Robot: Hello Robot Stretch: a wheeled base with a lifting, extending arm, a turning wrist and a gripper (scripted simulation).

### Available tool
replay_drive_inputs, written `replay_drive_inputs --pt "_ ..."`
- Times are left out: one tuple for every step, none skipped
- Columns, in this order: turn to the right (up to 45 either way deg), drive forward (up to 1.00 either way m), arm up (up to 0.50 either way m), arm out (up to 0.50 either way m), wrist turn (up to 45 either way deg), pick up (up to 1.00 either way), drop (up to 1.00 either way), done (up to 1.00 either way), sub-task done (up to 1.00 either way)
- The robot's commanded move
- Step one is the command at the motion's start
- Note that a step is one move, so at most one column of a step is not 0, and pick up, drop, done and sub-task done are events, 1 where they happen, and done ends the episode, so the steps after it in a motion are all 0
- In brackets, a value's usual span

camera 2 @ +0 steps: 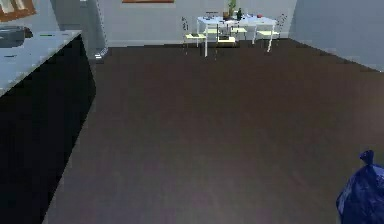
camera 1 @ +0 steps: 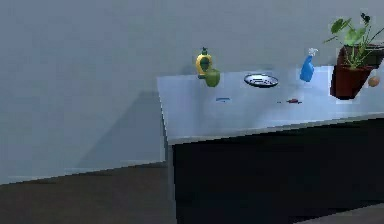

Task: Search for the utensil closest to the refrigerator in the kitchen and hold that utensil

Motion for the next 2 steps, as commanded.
replay_drive_inputs --pt "45.0 0.0 0.0 0.0 0.0 0.0 0.0 0.0 0.0" --pt "18.0 0.0 0.0 0.0 0.0 0.0 0.0 0.0 0.0"
